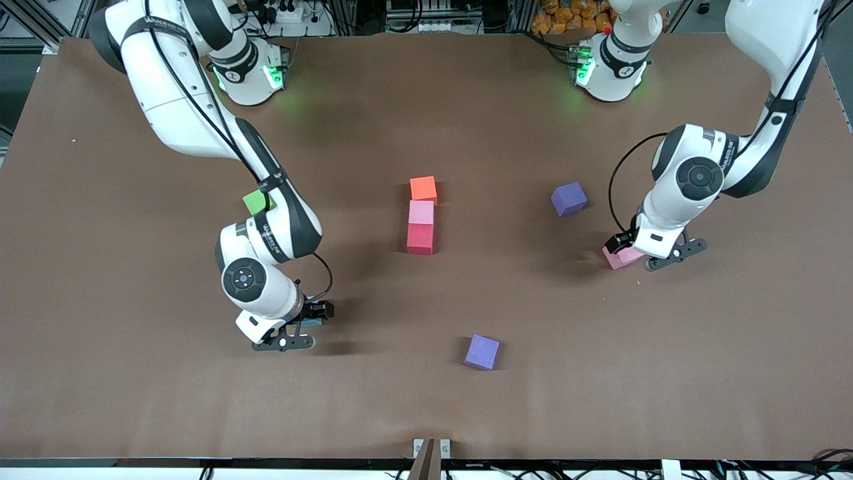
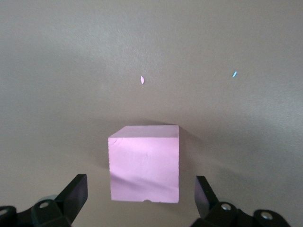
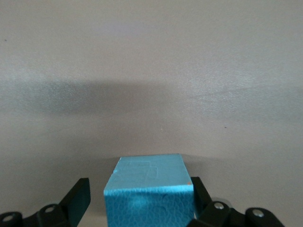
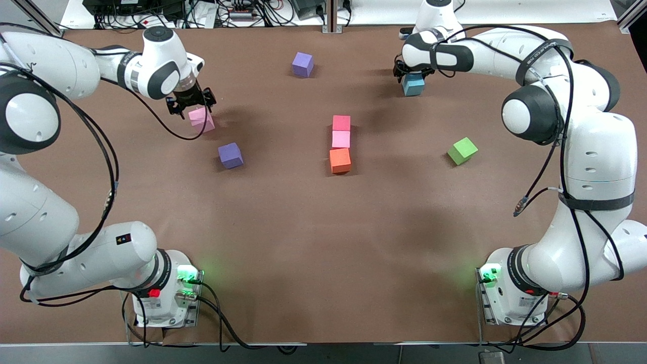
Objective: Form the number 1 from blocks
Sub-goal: 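Grasp the second pink cube with the left gripper while the right gripper carries cyan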
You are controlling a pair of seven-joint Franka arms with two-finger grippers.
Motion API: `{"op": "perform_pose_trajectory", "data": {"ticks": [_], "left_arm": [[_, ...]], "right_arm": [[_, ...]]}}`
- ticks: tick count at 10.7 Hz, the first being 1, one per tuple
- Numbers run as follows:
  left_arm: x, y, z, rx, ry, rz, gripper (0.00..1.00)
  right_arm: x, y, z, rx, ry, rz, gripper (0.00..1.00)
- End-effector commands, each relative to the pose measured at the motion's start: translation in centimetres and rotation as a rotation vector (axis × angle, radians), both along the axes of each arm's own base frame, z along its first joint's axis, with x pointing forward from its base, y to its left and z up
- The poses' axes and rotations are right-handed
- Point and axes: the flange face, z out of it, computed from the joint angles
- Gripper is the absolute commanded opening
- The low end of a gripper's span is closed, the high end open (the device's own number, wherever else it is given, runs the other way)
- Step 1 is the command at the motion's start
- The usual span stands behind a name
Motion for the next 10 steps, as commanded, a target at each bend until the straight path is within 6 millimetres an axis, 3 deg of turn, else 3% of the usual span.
{"op": "perform_pose_trajectory", "data": {"ticks": [1,3,4,8,9,10], "left_arm": [[-0.1,0.0,-1.2,-0.039,0.005,-0.012,1.00],[0.0,-0.1,-1.9,-0.050,0.008,-0.012,1.00],[0.0,-0.2,-2.3,-0.055,0.014,-0.014,1.00],[0.1,-0.1,-3.7,-0.068,0.040,-0.062,1.00],[0.4,0.0,-3.6,-0.067,0.037,-0.086,0.32],[0.4,0.1,-3.5,-0.066,0.038,-0.110,0.00]], "right_arm": [[-0.3,0.2,-0.4,-0.039,-0.017,0.027,0.44],[-0.4,0.3,-0.4,-0.042,-0.012,0.030,0.10],[-0.4,0.7,0.0,-0.036,-0.012,0.025,0.06],[-1.5,5.4,1.3,-0.006,-0.039,-0.109,0.05],[-2.1,7.1,1.5,-0.001,-0.044,-0.131,0.04],[-2.6,8.4,1.7,0.004,-0.048,-0.156,0.03]]}}
